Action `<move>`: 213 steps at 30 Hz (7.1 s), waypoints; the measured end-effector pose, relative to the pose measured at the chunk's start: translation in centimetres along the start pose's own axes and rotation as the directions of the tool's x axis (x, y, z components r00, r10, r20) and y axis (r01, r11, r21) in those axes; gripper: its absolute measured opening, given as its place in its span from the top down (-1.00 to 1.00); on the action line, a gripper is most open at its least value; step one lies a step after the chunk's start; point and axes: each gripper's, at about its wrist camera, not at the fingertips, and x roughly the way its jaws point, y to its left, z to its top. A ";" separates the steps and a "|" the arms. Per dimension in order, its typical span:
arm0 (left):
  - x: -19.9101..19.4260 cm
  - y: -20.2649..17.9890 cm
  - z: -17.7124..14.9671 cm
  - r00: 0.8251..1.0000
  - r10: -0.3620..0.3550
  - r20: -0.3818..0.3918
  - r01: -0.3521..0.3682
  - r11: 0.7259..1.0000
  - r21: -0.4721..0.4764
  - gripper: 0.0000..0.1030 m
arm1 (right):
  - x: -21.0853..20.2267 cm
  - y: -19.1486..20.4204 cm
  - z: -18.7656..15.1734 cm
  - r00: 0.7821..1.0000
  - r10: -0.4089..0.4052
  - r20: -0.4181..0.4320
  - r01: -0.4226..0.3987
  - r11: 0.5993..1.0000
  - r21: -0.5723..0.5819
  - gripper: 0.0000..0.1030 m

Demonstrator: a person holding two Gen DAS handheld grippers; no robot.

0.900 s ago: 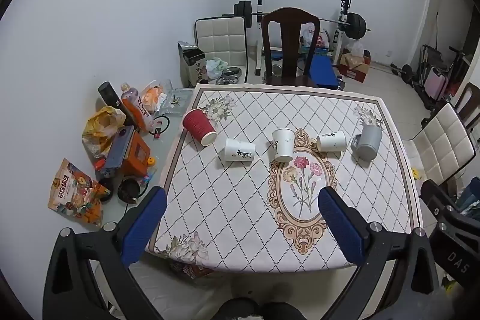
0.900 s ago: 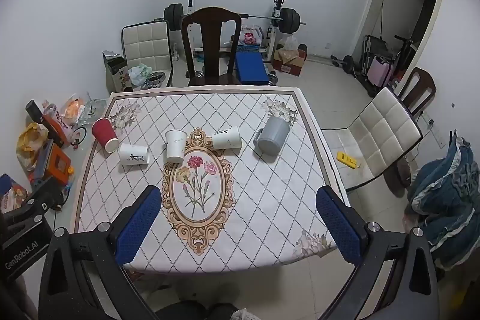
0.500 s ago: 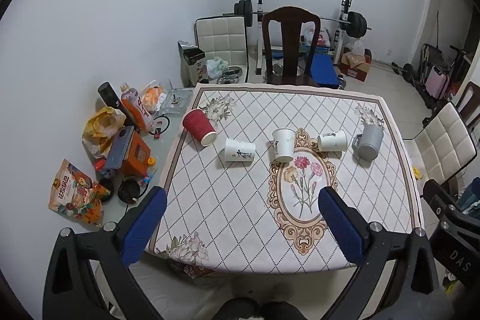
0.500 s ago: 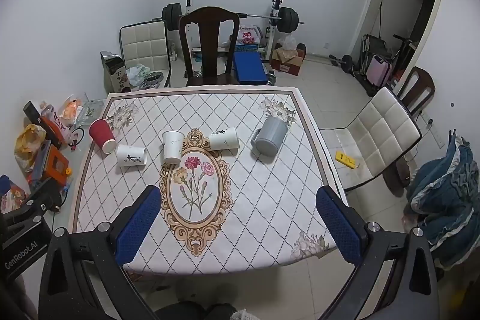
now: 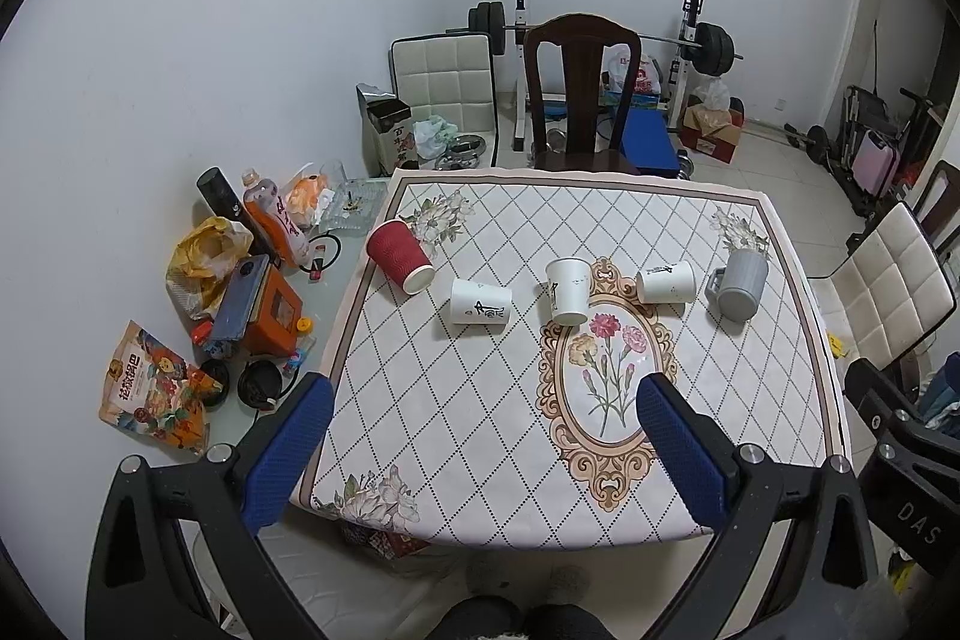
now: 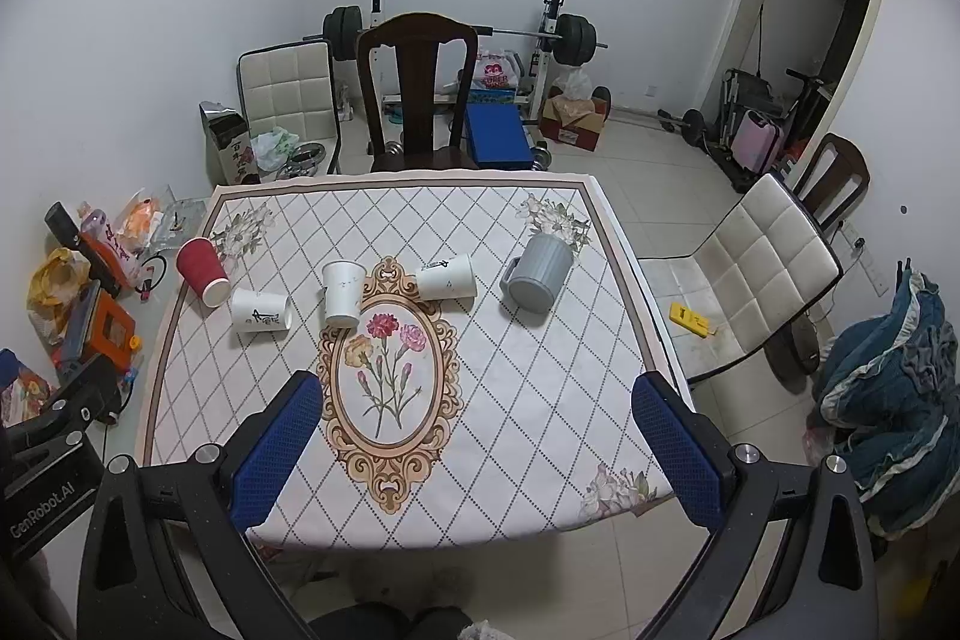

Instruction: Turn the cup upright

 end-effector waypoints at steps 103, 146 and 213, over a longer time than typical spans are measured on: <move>35.6 -8.2 4.4 0.861 0.039 -0.507 0.045 0.987 0.152 -0.99 | 39.5 2.8 -2.3 0.830 -0.061 -0.554 0.060 0.998 -0.021 -1.00; 40.2 -11.7 6.1 0.860 -0.107 -0.499 0.208 0.967 0.150 -0.08 | 44.1 0.5 -0.1 0.798 -0.100 -0.595 0.169 0.984 0.061 -1.00; 28.2 1.2 -6.9 0.884 0.140 -0.446 -0.156 0.988 0.000 -0.89 | 35.4 -1.1 -7.7 0.815 0.029 -0.579 -0.019 1.000 0.024 -0.96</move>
